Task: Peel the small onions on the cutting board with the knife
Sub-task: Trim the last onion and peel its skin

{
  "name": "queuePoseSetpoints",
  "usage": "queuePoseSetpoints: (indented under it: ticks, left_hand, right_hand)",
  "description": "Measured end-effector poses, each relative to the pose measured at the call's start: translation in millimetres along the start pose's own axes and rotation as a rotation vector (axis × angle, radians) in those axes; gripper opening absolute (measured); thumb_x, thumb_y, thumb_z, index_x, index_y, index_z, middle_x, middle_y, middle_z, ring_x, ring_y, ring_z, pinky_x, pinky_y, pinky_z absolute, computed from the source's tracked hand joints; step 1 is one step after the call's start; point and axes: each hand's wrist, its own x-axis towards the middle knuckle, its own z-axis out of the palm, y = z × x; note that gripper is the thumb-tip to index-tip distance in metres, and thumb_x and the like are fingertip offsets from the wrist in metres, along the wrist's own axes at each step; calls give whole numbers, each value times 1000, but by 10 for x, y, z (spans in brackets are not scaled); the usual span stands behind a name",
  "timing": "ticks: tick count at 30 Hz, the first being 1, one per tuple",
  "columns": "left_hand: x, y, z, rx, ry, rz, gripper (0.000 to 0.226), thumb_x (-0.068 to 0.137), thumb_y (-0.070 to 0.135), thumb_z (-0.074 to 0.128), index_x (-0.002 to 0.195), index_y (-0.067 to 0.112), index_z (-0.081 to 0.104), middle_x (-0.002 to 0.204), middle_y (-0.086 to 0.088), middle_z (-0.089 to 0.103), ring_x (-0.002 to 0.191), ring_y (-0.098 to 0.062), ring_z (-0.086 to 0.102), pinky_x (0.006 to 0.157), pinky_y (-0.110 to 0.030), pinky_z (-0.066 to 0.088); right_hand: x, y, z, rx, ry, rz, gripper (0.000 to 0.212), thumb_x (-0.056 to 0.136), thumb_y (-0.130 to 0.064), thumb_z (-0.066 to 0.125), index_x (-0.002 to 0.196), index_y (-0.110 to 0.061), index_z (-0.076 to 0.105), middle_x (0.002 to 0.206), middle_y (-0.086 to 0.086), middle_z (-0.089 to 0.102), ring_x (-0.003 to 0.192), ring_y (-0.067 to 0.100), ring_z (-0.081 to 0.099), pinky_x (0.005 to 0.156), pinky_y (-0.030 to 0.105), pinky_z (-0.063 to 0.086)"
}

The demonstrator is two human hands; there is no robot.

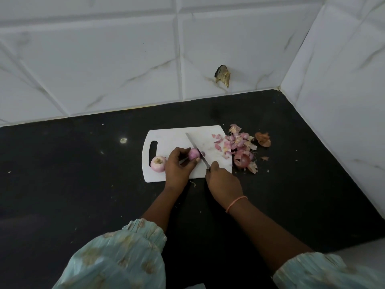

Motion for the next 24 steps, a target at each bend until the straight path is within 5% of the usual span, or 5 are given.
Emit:
queuePoseSetpoints:
  ticks: [5, 13, 17, 21, 24]
  left_hand:
    - [-20, 40, -43, -37, 19, -63, 33, 83, 15, 80, 109, 16, 60, 110, 5, 69, 105, -5, 66, 88, -20, 54]
    - [-38, 109, -77, -78, -18, -58, 40, 89, 7, 69, 127, 15, 61, 124, 6, 65, 112, -4, 63, 95, -20, 52]
    - [-89, 311, -54, -283, 11, -143, 34, 94, 14, 66, 127, 22, 63, 124, 5, 67, 113, -8, 65, 93, -22, 53]
    - [164, 704, -207, -760, 73, -435, 26, 101, 8, 47, 113, 10, 69, 122, -17, 65, 104, -31, 70, 86, -35, 59]
    - [328, 853, -554, -815, 116, -571, 32, 101, 15, 39, 105, 9, 70, 113, -16, 67, 89, -27, 67, 68, -31, 58]
  right_hand:
    - [-108, 76, 12, -63, 64, -7, 26, 104, -36, 31, 108, -13, 43, 86, 6, 66, 76, 27, 65, 47, 32, 24]
    - [-55, 457, -179, 89, 308, 176, 29, 102, -33, 40, 118, -10, 46, 92, 10, 65, 85, 33, 66, 63, 34, 44]
    - [12, 514, -249, 15, 279, 98, 38, 102, -27, 42, 139, -17, 43, 130, 12, 52, 109, 31, 59, 77, 40, 50]
    - [66, 469, -152, -30, 269, 55, 50, 99, -21, 46, 148, -21, 35, 133, 13, 43, 118, 30, 50, 85, 43, 51]
    - [74, 415, -33, -56, 241, 75, 50, 95, -15, 51, 144, -20, 42, 134, 17, 41, 121, 35, 46, 90, 45, 48]
